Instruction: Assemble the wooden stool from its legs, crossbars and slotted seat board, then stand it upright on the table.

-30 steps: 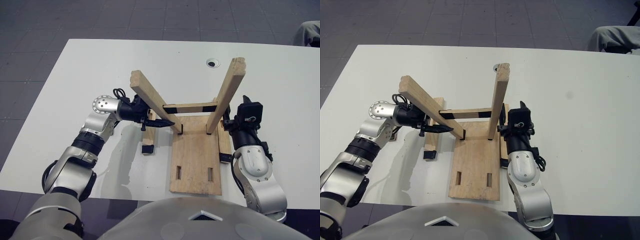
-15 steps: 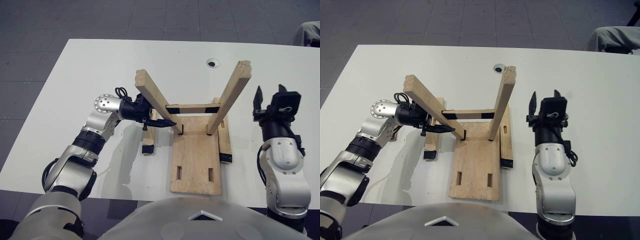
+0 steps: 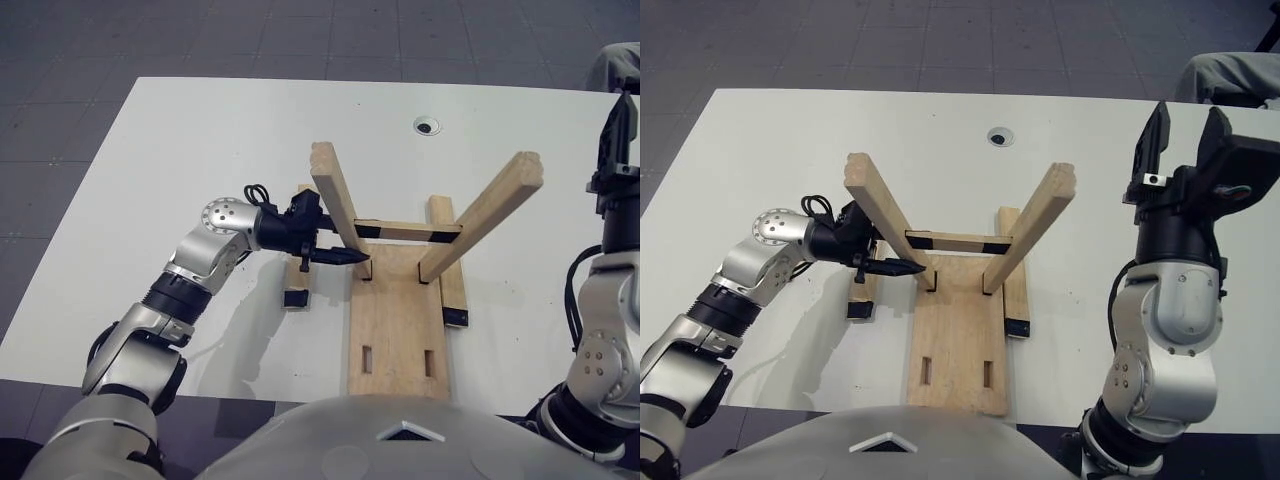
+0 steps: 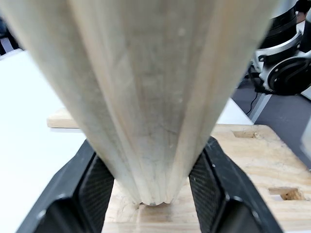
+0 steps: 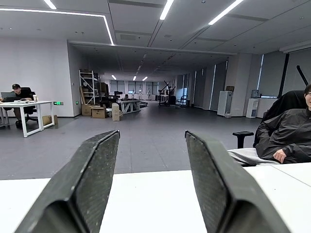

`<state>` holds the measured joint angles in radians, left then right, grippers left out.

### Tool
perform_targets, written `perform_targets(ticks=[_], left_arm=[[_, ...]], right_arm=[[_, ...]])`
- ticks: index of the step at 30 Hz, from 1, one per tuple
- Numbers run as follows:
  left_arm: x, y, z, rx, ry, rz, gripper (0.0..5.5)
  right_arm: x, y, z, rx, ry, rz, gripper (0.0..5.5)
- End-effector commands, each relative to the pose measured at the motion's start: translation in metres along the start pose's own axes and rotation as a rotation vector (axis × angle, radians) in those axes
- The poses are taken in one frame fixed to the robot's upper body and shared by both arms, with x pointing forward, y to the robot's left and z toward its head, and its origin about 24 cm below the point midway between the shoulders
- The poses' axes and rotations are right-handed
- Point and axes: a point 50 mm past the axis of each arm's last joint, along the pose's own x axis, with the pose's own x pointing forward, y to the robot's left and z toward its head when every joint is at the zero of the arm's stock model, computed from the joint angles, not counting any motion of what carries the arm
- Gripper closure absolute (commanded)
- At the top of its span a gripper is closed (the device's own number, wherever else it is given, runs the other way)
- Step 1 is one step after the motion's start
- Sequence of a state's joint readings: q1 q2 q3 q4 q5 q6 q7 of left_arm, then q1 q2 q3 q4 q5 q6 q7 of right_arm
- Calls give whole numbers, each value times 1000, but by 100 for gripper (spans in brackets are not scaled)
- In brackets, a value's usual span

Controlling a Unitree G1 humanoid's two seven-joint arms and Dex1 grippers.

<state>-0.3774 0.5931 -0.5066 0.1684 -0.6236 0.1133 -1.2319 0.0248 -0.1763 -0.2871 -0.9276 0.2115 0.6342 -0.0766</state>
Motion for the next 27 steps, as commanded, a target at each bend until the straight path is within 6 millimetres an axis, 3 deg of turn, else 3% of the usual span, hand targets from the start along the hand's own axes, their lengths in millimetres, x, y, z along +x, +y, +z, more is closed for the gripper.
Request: perform_targets(ticks=[1,8,15,21,27], left_arm=[[5,-33,-49,-268,194,-29,345],[-2,-34,-57,-304,234,12,204],[-14,-26,-54,-266,228,76,104],[-43,-5,-18,-120,84,248,8],[-70,-2,16,11,-48,414,1]], right_arm=[[0,5,7,17,-37,36,301],[-2,8,7,17,-37,49,304],[-4,9,8,16,-43,57,304],[-4,9,7,19,-42,55,304],[-5,8,5,22,-42,49,304]])
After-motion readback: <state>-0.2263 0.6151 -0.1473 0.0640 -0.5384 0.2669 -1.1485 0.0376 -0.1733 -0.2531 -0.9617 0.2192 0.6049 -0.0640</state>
